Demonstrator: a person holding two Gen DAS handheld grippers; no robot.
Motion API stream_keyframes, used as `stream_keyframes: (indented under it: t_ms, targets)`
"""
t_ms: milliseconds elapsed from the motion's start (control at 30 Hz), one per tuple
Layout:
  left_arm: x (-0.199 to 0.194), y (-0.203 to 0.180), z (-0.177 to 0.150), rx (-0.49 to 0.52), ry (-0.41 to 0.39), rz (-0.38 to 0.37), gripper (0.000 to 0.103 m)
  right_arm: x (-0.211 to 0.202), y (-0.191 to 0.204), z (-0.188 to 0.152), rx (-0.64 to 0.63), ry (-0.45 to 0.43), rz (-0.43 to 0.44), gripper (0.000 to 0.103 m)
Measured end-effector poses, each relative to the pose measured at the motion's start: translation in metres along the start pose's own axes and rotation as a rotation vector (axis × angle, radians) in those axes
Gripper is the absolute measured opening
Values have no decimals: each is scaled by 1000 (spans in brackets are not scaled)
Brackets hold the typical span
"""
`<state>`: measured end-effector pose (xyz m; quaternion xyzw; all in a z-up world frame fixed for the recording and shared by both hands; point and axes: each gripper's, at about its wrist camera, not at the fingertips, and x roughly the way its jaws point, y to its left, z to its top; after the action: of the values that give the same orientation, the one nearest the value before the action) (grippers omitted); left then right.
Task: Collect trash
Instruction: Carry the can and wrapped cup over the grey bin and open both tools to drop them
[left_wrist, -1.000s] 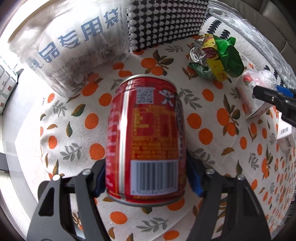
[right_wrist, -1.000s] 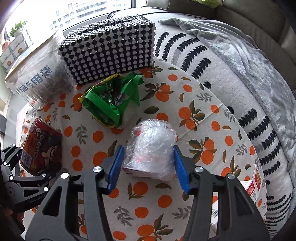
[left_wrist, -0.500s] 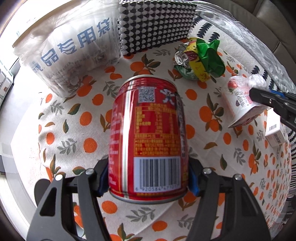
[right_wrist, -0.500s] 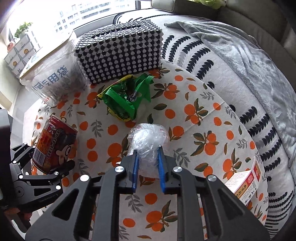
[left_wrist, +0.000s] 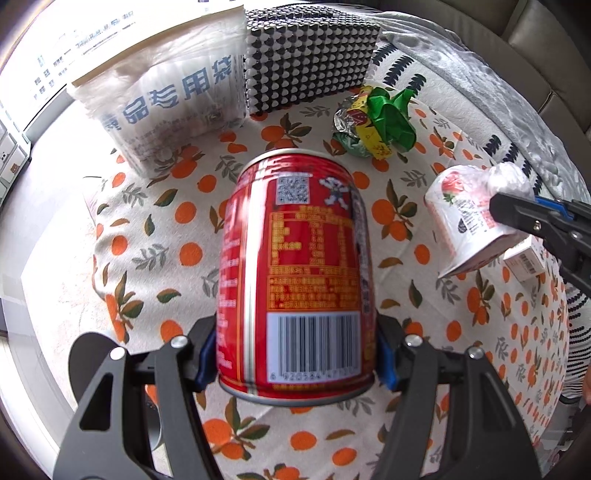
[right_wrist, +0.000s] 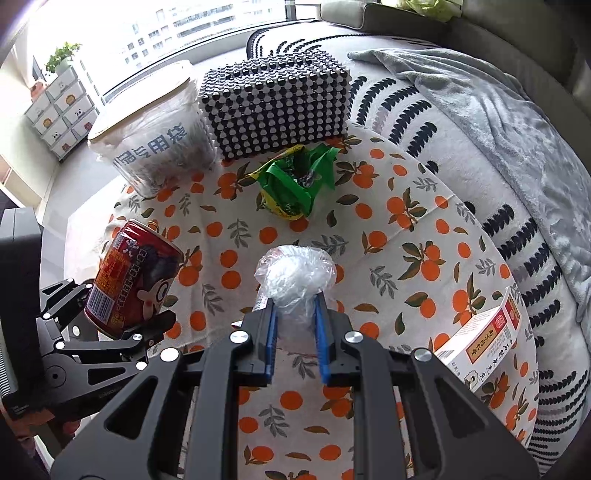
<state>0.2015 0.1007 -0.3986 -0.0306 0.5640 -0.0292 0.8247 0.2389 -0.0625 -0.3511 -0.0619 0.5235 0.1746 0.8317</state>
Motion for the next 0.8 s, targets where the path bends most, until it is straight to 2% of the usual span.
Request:
stream_keyframes:
  t_ms: [500, 800]
  targets:
    - [-44, 2, -33, -118, -40, 14, 65, -47, 43, -10, -142, -25, 78, 16]
    - [-77, 52, -66, -214, -79, 78, 65, -58, 103, -15, -256, -40, 151, 16]
